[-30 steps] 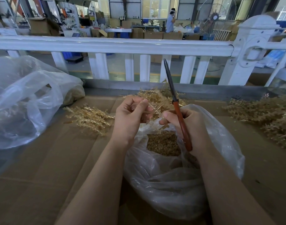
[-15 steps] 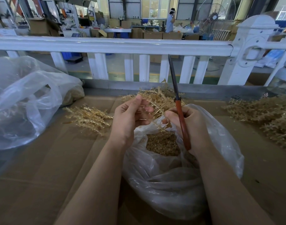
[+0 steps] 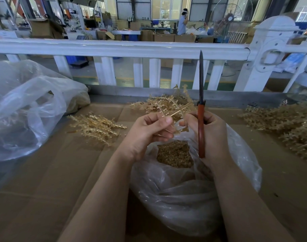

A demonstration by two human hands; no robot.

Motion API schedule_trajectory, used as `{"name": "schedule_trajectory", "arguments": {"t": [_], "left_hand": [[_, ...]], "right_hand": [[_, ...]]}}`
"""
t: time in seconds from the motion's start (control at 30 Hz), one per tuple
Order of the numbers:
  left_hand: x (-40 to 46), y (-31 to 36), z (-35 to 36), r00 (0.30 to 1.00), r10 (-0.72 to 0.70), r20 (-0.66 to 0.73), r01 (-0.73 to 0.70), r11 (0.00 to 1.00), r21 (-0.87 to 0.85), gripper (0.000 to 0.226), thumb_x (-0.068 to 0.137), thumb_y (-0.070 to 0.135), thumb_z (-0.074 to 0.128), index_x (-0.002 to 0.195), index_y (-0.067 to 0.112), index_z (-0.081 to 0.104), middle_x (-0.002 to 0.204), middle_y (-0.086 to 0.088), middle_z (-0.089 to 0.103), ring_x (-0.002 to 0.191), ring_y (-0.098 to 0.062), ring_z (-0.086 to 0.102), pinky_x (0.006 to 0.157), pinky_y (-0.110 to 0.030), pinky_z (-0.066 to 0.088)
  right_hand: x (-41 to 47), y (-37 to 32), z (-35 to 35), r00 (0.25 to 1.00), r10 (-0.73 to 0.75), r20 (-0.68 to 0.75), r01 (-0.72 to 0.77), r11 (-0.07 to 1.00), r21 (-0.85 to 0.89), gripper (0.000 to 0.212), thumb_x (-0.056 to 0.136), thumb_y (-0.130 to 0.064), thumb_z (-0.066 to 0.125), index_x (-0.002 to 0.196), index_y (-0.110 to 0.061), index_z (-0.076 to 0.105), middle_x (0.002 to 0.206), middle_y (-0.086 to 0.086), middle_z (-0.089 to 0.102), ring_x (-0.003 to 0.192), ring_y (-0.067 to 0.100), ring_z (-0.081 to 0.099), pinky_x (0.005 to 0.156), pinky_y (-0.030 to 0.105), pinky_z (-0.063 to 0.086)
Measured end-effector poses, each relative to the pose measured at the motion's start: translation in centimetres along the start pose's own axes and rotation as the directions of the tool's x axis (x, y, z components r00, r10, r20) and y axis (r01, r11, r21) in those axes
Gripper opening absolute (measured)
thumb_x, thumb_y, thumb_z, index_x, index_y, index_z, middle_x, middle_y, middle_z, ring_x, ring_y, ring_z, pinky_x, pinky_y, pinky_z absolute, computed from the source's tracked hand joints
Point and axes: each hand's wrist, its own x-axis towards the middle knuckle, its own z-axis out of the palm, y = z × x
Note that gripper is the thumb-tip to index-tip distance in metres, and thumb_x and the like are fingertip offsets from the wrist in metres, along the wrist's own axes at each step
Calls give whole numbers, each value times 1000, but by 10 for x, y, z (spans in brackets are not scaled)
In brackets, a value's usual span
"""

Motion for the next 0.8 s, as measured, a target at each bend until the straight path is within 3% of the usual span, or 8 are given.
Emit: {"name": "schedule_trajectory", "arguments": {"t": [0.27,0.47,0.6,0.7,0.8], "left_hand": [[-1,0,6,998,-21,60,18,999,41,15,69,11,75,82,11,68,79,-10,73,65,-14,69,70,-24,57],[-1,-1,6,1000,-15,19,15,1000,-5,7,71,11,74,77,12,73,74,-7,73,64,-13,68,66,-23,58],[1,1,4,996,6,-90,-14,996,-92,6,68,16,75,69,20,72,74,0,70,70,-11,65,69,-24,53],[4,2,1,981,44,-188,-69,989,-130,17,74,11,73,63,22,67,77,1,71,73,-11,65,70,-24,51],[5,1,-2,963,82,-257,-119,984,-129,24,87,3,65,70,18,59,77,-2,71,69,-12,64,65,-21,51]], "right_hand": [[-1,-5,1,999,-5,-34,7,999,44,8,91,-2,69,84,-7,69,81,18,72,69,11,70,68,19,54],[1,0,-1,1000,-26,-16,26,999,33,6,90,-5,71,85,-6,71,82,17,74,70,13,71,69,22,54],[7,11,-4,999,-38,-23,35,991,-128,22,84,-31,79,83,-9,75,79,11,74,78,25,72,75,37,60],[7,17,-4,991,-131,14,130,956,-261,43,76,-55,76,74,-12,70,69,8,68,66,19,66,64,28,53],[7,22,-4,987,-122,108,153,921,-359,47,67,-69,71,70,-23,64,64,-5,64,58,4,59,56,23,45]]}}
